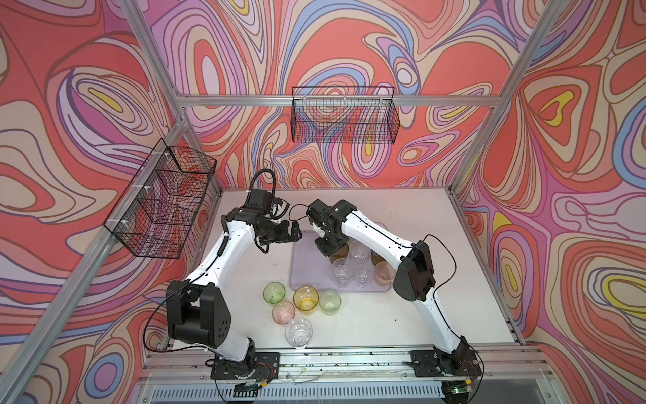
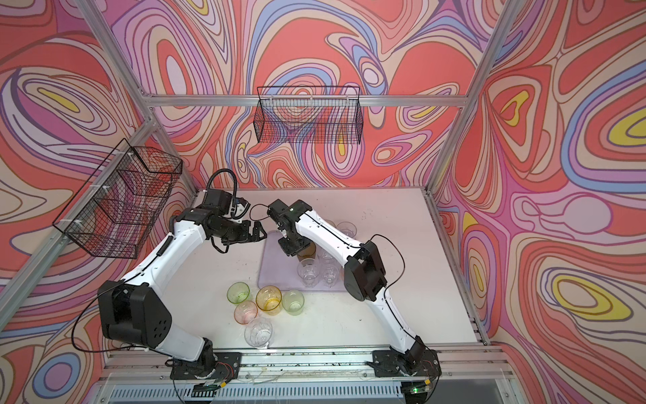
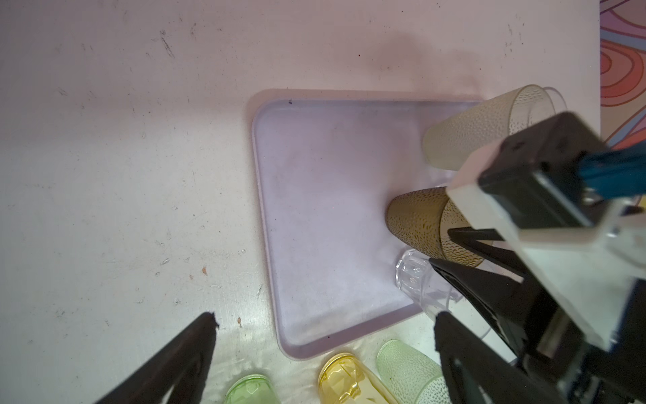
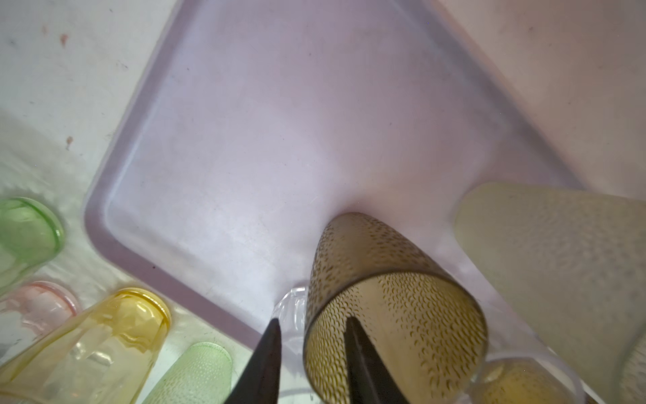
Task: Place the glasses into the tray
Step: Place the glass on the tray, then pick up the glass from the bottom-center of the table.
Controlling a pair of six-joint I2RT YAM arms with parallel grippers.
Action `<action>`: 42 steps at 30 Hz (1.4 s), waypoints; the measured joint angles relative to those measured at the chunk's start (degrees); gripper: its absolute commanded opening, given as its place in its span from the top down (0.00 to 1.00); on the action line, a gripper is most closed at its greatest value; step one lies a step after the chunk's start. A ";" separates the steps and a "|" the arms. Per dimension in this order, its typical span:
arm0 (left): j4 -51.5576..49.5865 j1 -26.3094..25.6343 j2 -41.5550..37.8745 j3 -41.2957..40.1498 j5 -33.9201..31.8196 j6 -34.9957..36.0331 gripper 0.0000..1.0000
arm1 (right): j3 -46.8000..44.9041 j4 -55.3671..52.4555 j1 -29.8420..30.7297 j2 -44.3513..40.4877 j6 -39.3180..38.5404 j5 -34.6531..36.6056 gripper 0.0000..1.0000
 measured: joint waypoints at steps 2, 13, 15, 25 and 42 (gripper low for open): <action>0.00 0.00 0.00 0.00 0.02 0.00 0.00 | 0.00 0.42 0.00 -1.92 -0.11 0.00 0.67; 0.00 0.00 0.00 0.00 -0.02 0.00 0.00 | -4.07 2.25 0.17 -8.70 -0.81 0.07 0.64; 0.00 0.00 0.00 0.00 -0.02 0.00 0.00 | -5.77 2.49 0.39 -10.05 -1.01 0.17 0.64; 0.00 0.00 0.00 0.00 0.00 0.00 0.00 | -13.16 3.58 3.52 -17.29 -2.23 1.40 0.64; 0.00 0.00 -0.02 0.00 -0.04 0.02 0.00 | -22.82 3.69 12.39 -23.69 -4.24 2.78 0.64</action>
